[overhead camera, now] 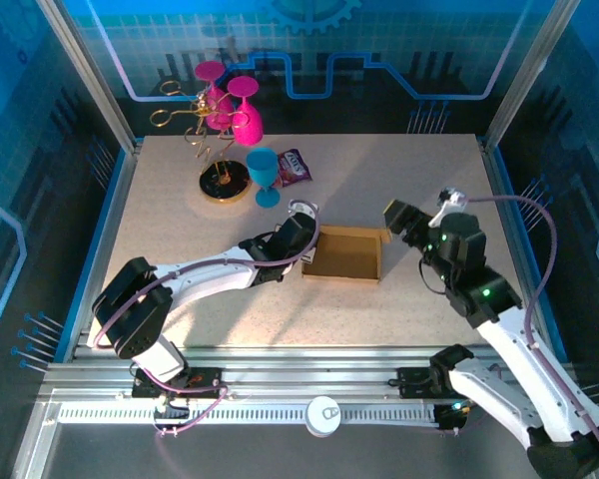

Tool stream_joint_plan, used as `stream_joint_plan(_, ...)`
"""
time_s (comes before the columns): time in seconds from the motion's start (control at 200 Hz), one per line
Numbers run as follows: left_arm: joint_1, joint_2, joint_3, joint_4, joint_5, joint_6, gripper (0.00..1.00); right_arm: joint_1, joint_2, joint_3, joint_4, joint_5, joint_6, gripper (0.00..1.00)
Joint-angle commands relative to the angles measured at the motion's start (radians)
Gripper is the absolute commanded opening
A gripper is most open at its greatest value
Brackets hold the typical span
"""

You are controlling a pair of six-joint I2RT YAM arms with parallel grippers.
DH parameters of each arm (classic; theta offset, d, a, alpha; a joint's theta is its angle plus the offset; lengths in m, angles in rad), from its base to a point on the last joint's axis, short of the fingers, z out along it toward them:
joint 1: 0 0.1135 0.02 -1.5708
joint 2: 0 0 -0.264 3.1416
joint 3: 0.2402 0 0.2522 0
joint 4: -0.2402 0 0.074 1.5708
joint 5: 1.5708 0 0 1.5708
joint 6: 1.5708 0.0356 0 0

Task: Fold the paper box

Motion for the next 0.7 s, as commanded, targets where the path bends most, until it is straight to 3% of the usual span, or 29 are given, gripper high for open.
stream_joint_plan(0.0, -0.005, 0.008, 0.033, 0.001, 0.016, 0.029, 0.0, -0.097, 0.124, 0.116, -0.187, -0.046, 0.066, 0.75)
stream_joint_plan(0.15, -0.005, 0.022, 0.045, 0.015, 0.051, 0.022, 0.0, -0.28, 0.36, 0.227, -0.327, -0.338, 0.185, 0.71)
stream_joint_plan(0.27, -0.002, 0.033, 0.051, 0.022, 0.06, 0.009, 0.0, -0.335, 0.506, 0.259, -0.334, -0.492, 0.206, 0.63)
stream_joint_plan(0.47, 0.014, 0.018, 0.057, 0.013, 0.079, -0.009, 0.0, -0.369, 0.664, 0.334, -0.42, -0.569, 0.144, 0.61)
stream_joint_plan(0.695, 0.028, -0.019, 0.059, 0.009, 0.088, -0.019, 0.0, -0.364, 0.707, 0.299, -0.413, -0.662, 0.156, 0.61)
